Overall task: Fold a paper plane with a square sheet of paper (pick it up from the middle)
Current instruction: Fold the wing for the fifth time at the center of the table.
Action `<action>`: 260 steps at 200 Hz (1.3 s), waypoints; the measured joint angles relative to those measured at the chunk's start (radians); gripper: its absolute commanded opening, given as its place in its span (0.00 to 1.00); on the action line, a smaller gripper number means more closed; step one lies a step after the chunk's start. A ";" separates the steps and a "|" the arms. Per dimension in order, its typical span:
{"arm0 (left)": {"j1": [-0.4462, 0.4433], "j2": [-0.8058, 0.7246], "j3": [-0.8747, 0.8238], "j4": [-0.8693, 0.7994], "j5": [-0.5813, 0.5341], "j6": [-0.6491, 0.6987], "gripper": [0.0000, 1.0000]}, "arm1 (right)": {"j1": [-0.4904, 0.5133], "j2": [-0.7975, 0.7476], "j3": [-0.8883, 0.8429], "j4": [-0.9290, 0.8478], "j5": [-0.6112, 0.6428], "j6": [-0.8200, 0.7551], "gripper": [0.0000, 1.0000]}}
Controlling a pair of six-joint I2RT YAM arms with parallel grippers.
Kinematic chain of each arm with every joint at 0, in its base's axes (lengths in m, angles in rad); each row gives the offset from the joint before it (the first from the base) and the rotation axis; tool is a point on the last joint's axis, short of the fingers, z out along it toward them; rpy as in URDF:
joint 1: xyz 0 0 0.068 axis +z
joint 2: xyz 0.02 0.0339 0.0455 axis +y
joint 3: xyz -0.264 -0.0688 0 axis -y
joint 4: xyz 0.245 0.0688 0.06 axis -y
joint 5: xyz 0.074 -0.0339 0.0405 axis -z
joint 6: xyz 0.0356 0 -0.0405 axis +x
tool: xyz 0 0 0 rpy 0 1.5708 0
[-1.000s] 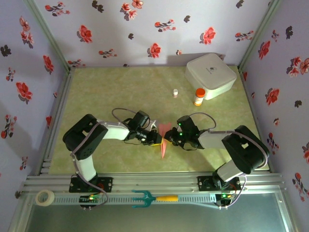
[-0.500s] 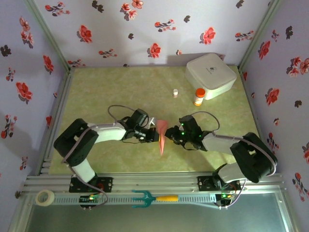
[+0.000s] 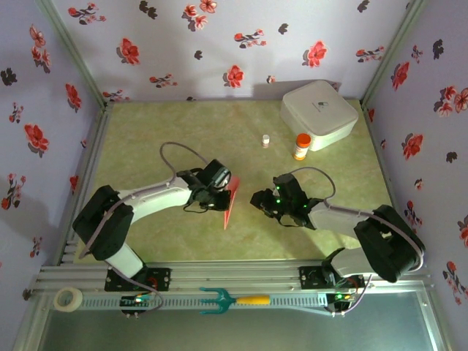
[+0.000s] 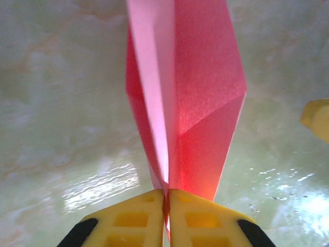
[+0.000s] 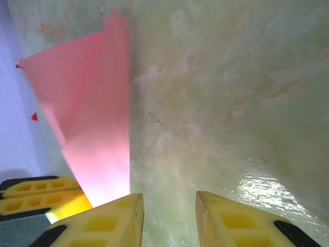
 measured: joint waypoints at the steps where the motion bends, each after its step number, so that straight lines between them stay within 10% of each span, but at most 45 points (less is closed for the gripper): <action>1: 0.000 0.001 0.001 -0.002 -0.002 0.001 0.13 | 0.000 0.000 0.000 0.000 0.000 0.000 0.33; 260: -0.055 0.060 0.027 -0.051 -0.077 0.034 0.29 | 0.037 0.117 0.008 0.064 -0.016 0.011 0.35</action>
